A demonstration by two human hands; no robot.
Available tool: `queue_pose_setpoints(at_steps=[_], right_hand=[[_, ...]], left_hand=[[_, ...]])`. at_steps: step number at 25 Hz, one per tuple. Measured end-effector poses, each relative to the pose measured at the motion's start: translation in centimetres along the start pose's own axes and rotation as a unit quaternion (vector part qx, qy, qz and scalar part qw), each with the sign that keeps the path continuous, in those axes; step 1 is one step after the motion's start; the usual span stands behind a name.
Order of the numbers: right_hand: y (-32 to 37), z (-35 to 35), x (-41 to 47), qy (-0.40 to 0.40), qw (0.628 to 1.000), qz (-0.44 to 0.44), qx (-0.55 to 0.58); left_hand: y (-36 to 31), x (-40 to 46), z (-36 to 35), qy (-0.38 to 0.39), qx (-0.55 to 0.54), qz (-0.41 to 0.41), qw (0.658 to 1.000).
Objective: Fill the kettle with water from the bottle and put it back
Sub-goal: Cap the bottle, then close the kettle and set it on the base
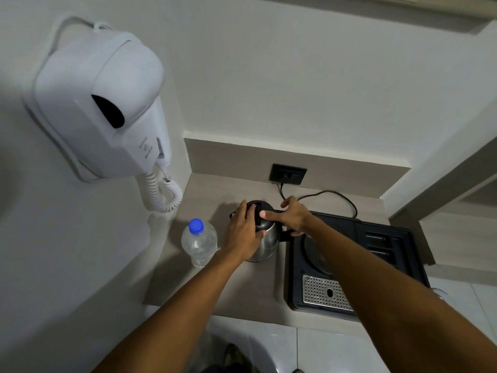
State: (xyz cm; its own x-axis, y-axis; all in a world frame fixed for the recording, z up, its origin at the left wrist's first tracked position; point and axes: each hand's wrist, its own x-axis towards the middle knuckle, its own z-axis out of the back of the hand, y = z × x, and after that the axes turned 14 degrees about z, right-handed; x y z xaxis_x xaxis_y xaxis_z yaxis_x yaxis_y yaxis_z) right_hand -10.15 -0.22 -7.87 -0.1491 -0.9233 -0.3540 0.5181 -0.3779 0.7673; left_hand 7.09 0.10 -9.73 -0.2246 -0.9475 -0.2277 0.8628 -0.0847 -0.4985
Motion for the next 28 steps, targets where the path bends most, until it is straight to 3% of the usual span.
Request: queue_pose_setpoints(at_steps=[5,9,14,20,28], right_hand=[[0.3,1.2,-2.0,-0.071,0.997,0.026,-0.013],[-0.8,7.0,-4.8,-0.107,0.994,0.004,0.028],[-4.9,12.8,-8.4,-0.152,0.986,-0.036,0.064],[-9.9,15.3,-10.7,-0.164,0.978,-0.071,0.109],[-12.0,17.3,-10.1,-0.136,0.986,-0.045,0.091]], left_hand=[[-1.2,-1.6,0.3,-0.047,-0.043,-0.06,0.996],[-5.4,-1.6,0.5,-0.091,-0.067,-0.159,0.981],[-11.9,-1.0,-0.8,-0.036,-0.025,-0.235,0.971],[-15.8,-1.0,-4.6,0.058,0.009,-0.244,0.968],[-17.1,-2.0,-7.4,0.036,0.022,-0.195,0.98]])
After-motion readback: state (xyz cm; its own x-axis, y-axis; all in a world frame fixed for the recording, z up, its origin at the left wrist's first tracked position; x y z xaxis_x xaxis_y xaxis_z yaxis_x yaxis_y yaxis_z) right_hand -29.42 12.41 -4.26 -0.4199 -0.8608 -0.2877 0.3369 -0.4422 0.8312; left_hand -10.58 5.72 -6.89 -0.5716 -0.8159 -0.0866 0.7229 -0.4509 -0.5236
